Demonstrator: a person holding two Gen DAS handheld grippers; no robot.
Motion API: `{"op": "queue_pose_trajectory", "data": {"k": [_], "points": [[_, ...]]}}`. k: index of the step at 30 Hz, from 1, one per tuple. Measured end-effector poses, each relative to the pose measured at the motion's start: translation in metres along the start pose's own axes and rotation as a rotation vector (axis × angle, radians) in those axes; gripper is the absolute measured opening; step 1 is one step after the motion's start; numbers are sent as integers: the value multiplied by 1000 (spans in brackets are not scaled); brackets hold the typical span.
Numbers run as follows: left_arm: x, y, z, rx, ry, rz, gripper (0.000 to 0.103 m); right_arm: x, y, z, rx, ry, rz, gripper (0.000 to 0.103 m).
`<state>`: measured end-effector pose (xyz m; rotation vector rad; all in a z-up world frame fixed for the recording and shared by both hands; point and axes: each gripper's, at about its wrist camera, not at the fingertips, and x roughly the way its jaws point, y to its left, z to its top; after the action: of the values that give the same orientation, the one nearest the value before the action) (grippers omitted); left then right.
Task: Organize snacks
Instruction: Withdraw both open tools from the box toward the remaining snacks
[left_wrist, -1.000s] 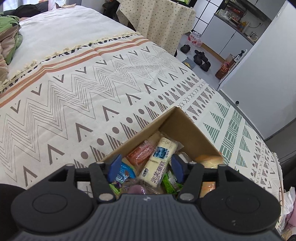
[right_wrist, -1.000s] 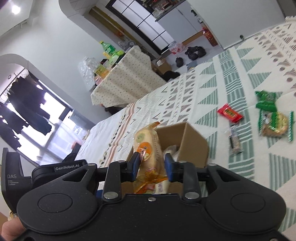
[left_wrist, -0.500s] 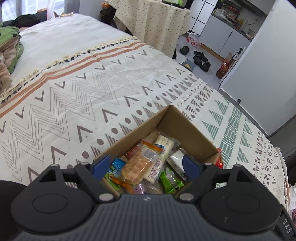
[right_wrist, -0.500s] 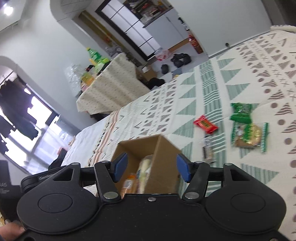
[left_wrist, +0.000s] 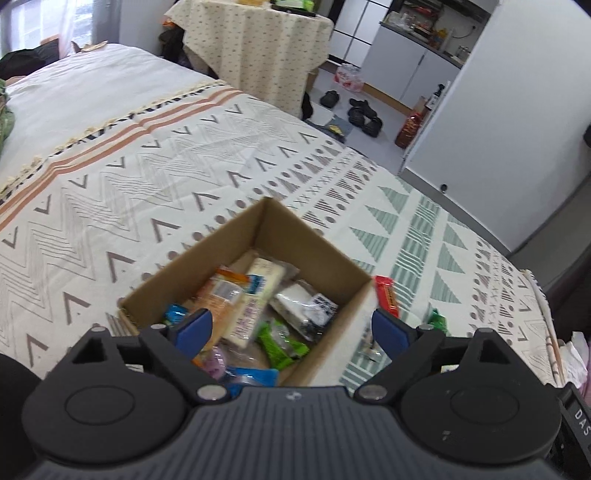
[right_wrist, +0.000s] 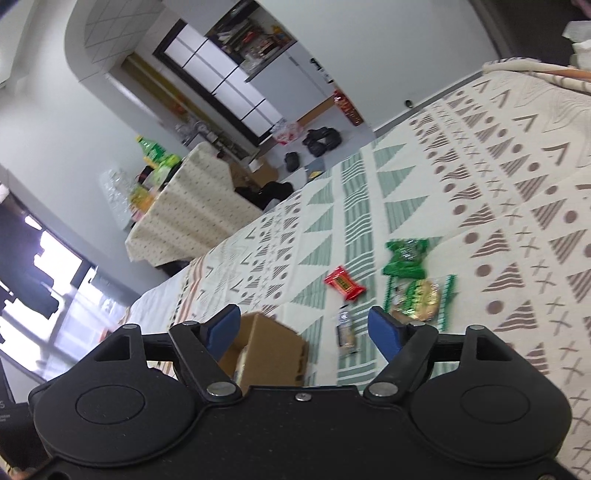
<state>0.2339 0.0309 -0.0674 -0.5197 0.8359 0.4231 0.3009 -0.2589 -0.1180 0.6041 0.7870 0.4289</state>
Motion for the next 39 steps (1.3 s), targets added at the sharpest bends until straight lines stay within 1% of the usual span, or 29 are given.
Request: {"op": "queue_pose_trajectory", "data": {"k": [3,8,10,13,21,31,34,37,39], "points": [[2,-9,-1,8,8,-22,95,-4,-9,5,17,-10,-18,77],[8,-26,-3,32,17,-67,96,-5,-24,13,48,-6,-55,77],[12,-35,-5,48,22,-75,96,-4,-28,15,52,-5,-73,77],[17,-46,-8,76,12,-65,96,-1,-34,16,65,-2,-92,77],[37,-68,-15,102,18,-120,96,7,-42,15,75,3,-118,81],[77,-86,-23,102,75,-155,93,20,-55,19,114,1,-149,81],[91,-93,-29,115,97,-165,89,27,-62,19,133,6,-163,81],[107,-101,-36,135,132,-171,81,36,-68,19,152,20,-177,81],[119,-103,-39,137,155,-159,73,42,-71,19,157,29,-184,81]]}}
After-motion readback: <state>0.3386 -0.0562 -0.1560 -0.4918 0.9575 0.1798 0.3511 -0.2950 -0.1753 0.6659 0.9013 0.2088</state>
